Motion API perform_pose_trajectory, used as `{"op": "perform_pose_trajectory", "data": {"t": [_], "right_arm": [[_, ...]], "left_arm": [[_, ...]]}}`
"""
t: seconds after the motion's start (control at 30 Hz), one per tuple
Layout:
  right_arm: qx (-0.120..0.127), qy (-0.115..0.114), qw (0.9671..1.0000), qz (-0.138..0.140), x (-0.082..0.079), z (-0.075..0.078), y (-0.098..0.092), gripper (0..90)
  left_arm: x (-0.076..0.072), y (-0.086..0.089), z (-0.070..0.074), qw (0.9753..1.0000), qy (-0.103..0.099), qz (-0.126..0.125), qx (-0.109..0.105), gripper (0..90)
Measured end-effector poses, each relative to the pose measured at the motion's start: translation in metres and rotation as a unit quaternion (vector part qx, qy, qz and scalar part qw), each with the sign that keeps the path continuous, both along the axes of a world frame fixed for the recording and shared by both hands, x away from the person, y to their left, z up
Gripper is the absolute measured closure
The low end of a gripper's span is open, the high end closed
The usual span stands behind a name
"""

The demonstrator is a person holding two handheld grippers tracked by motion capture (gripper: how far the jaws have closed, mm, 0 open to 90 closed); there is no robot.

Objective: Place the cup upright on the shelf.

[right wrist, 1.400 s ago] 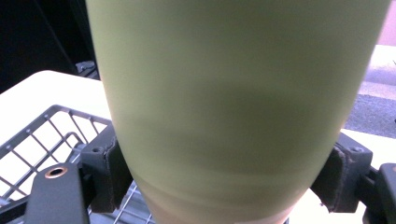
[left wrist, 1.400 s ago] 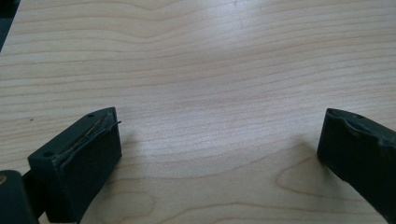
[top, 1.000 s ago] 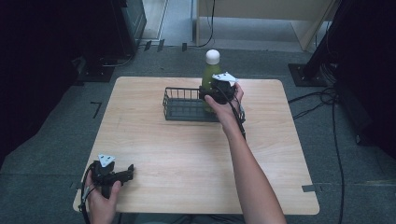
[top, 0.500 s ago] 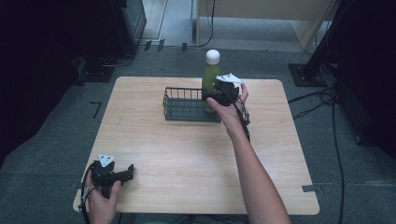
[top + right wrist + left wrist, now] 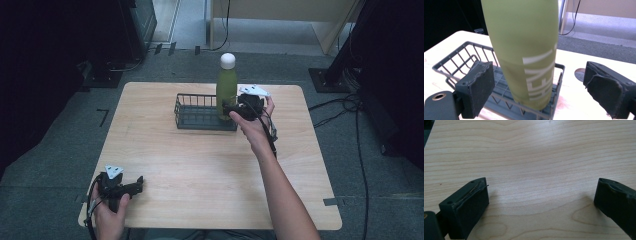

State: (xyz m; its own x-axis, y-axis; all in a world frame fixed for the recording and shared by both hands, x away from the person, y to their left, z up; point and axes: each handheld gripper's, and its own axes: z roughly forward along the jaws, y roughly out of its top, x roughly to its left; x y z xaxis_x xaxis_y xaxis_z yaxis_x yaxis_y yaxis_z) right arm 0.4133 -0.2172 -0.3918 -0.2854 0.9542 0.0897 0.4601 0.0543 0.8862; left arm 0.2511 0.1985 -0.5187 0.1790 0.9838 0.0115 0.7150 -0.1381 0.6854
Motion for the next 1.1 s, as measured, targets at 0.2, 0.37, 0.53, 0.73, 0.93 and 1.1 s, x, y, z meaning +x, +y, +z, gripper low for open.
{"op": "perform_pose_trajectory", "data": {"t": [0.2,0.37,0.53,0.73,0.93,1.1], "right_arm": [[0.000,-0.001,1.0000,0.002,-0.013,-0.004,-0.014,10.1],[-0.004,0.000,1.0000,-0.001,-0.022,-0.009,-0.029,10.1],[-0.007,0.002,1.0000,-0.007,-0.032,-0.013,-0.043,10.1],[-0.011,0.003,0.9999,-0.010,-0.044,-0.019,-0.057,10.1],[-0.012,0.008,0.9997,-0.019,-0.055,-0.028,-0.072,10.1],[-0.011,0.012,0.9996,-0.024,-0.062,-0.035,-0.082,10.1]], "left_arm": [[0.000,0.000,0.000,1.0000,0.001,0.000,0.000,0.0],[0.000,0.000,0.000,1.0000,0.001,0.000,0.000,0.0],[0.000,0.000,0.000,1.0000,0.001,0.000,0.000,0.0],[0.000,0.000,0.000,1.0000,0.001,0.000,0.000,0.0],[0.000,0.000,0.000,1.0000,0.001,0.000,0.000,0.0],[0.000,0.000,0.000,1.0000,0.000,0.000,0.000,0.0]]}}
